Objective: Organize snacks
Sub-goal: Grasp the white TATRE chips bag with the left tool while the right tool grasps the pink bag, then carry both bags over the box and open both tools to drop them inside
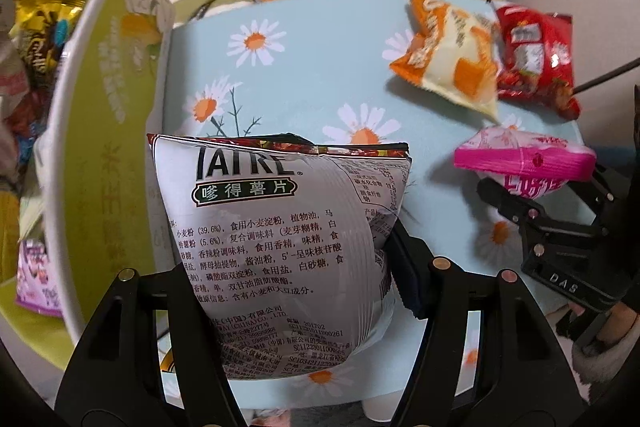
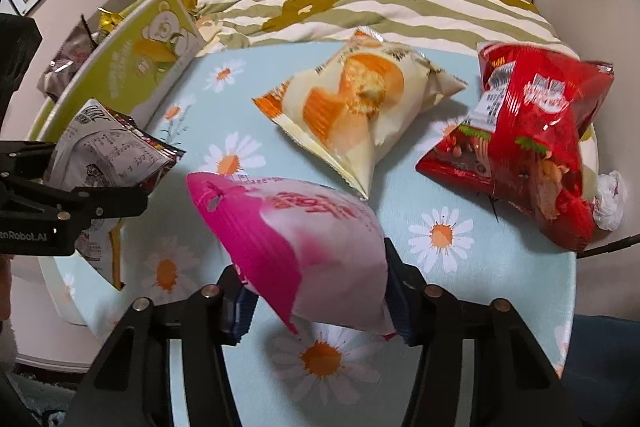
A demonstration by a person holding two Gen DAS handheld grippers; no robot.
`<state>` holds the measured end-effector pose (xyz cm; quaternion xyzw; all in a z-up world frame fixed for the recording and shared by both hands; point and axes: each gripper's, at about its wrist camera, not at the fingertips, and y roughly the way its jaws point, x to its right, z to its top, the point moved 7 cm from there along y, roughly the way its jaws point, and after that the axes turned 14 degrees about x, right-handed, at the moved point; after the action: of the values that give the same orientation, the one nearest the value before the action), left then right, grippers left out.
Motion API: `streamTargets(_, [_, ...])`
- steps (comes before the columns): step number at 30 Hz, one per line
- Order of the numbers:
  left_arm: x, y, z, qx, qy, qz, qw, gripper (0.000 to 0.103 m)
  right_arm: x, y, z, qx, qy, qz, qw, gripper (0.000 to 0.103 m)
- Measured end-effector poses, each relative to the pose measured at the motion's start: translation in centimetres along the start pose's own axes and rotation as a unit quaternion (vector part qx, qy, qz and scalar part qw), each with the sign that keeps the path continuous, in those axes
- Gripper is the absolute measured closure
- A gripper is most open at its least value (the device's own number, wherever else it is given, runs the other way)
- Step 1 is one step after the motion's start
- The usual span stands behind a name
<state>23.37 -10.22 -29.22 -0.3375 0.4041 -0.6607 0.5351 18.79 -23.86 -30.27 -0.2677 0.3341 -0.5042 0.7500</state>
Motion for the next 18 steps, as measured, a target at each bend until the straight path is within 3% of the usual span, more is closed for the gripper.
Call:
streamTargets(10, [-0.9, -8.2, 2.8, 0.087, -0.063, -0.004, 0.9942, 0.040, -3.6, -5.3, 5.1, 0.036, -0.016, 0.042, 0.998, 0.052])
streamTargets(18, [-7.7, -15.2, 3.5, 0.152, -0.104, 0.022, 0.9827, 0.040, -9.8, -8.0, 10.1, 0.081, -0.030, 0.086, 0.993, 0.052])
